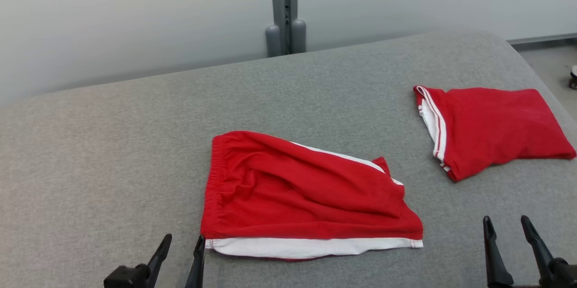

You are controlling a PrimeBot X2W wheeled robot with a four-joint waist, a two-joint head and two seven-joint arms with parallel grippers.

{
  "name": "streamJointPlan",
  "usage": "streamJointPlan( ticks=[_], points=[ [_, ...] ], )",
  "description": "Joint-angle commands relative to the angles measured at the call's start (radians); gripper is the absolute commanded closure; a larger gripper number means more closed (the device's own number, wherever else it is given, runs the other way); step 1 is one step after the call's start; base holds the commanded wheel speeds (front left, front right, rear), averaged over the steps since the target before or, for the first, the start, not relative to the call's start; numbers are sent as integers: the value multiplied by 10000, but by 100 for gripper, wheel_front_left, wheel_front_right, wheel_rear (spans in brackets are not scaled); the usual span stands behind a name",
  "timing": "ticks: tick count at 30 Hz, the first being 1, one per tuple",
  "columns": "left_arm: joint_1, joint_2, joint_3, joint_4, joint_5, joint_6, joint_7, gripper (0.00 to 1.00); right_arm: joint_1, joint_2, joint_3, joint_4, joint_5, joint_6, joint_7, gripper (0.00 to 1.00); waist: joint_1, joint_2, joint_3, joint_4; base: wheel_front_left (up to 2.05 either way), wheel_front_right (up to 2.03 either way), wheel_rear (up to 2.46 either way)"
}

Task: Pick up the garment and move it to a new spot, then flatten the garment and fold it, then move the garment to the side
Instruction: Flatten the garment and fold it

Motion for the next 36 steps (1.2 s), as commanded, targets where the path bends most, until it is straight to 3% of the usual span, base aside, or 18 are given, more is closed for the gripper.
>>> streamJointPlan(
  ticks=[1, 11, 21, 28, 36],
  points=[
    [290, -86, 260, -86, 248, -173, -41, 0, 116, -55, -148, -46, -38, 1, -50, 0, 0, -1, -436, 540, 0, 0, 0],
    [2556, -1197, 2833, -236, 2541, -1782, -43, 0, 704, -50, -530, 122, -176, 1, -50, 0, 0, -1, -1091, 1512, 0, 0, 0],
    [3200, -2596, 5128, -407, 4097, -3257, -44, 0, 782, -52, -103, 257, -162, 1, -50, 0, 0, -1, -1337, 1626, 0, 0, 0],
    [3301, -3082, 5977, -265, 4620, -3825, -44, 0, 841, -54, 21, 224, -148, 1, -50, 0, 0, -1, -1426, 1752, 0, 0, 0],
    [3184, -3315, 6318, -277, 4809, -4063, -44, 0, 646, -52, 276, 100, 26, 1, -50, 0, 0, -1, -1359, 1712, 0, 0, 0]
  ],
)
